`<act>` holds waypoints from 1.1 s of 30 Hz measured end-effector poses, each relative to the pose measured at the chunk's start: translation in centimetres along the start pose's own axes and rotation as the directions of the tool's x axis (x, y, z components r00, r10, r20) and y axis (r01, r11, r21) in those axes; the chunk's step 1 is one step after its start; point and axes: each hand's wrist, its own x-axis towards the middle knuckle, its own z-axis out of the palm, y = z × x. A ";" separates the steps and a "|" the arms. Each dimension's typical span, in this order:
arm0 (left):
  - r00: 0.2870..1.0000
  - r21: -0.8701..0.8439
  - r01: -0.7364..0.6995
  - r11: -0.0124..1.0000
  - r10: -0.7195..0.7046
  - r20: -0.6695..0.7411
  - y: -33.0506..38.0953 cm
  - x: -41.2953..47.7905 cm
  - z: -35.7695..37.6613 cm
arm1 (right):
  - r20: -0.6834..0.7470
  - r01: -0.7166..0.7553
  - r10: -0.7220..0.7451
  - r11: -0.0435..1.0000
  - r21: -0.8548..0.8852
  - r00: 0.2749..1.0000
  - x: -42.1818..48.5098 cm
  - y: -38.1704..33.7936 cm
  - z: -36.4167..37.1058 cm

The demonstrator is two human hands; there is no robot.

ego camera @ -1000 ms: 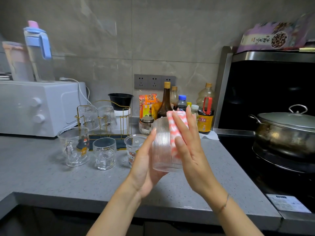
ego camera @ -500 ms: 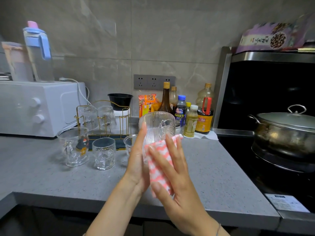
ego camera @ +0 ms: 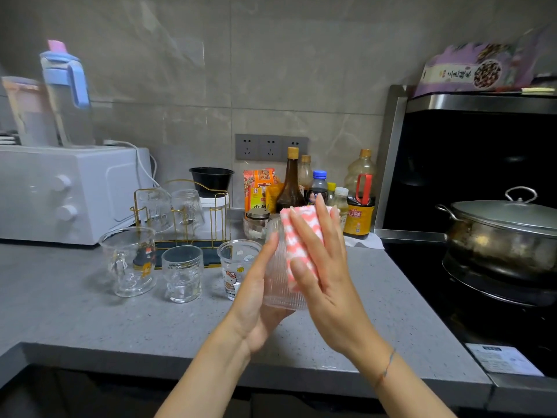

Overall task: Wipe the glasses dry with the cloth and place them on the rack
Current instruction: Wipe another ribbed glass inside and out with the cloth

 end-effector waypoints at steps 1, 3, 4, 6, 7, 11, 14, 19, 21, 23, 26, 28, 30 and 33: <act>1.000 -0.021 -0.008 1.000 0.008 -0.010 0.0 0.0 0.1 | 0.006 -0.002 0.002 1.000 0.010 1.000 -0.3 -0.1 0.2; 0.999 -0.077 -0.006 0.997 0.004 -0.032 0.0 0.3 0.1 | 0.029 0.000 -0.002 0.999 0.047 1.000 -1.1 -0.3 0.6; 0.999 -0.103 0.005 0.995 -0.009 -0.036 0.0 0.5 0.0 | 0.045 0.008 -0.010 0.998 0.061 0.999 -1.6 -0.4 0.8; 0.999 -0.136 0.030 0.990 -0.034 -0.027 0.3 0.7 -0.1 | 0.083 0.026 -0.031 0.997 0.071 0.996 -2.8 -0.6 1.3; 0.998 -0.142 0.050 0.989 -0.053 -0.022 0.4 0.9 -0.3 | 0.102 0.032 -0.038 0.997 0.067 0.994 -3.3 -0.6 1.4; 0.995 -0.148 0.099 0.984 -0.096 0.025 0.8 0.9 -0.4 | 0.123 0.063 -0.066 0.998 0.028 0.990 -4.0 -0.6 1.5; 0.994 -0.142 0.091 0.986 -0.083 0.067 0.7 0.9 -0.3 | 0.104 0.067 -0.068 0.998 0.021 0.992 -3.1 -0.6 1.1; 0.995 -0.105 0.096 0.990 -0.094 0.021 0.3 0.4 0.1 | 0.004 0.023 -0.024 0.999 0.035 1.000 -0.2 0.2 -0.3; 0.995 -0.062 0.093 0.994 -0.091 0.029 0.0 0.4 -0.2 | -0.007 -0.015 0.016 0.998 0.060 1.000 1.0 0.3 -1.0; 0.995 -0.016 0.072 0.997 -0.070 0.068 -0.2 0.3 -0.3 | -0.005 -0.022 0.023 0.998 0.066 1.000 1.4 0.3 -1.4; 0.997 0.010 0.034 0.999 -0.035 0.068 -0.2 0.1 -0.5 | 0.000 0.020 -0.020 0.999 0.036 1.000 1.0 0.0 -1.0; 0.999 -0.010 0.018 1.000 -0.018 0.033 0.0 0.3 -0.5 | 0.014 0.011 -0.012 0.999 0.052 1.000 0.3 -0.3 -0.4; 1.000 -0.087 0.020 0.996 -0.020 0.009 0.4 0.2 -0.3 | 0.038 0.004 -0.007 0.996 0.091 0.999 -0.6 -0.6 0.2; 0.997 -0.179 0.062 0.982 -0.051 0.064 0.9 0.4 -0.4 | 0.084 0.059 -0.066 0.995 0.083 0.994 -2.5 -0.9 1.4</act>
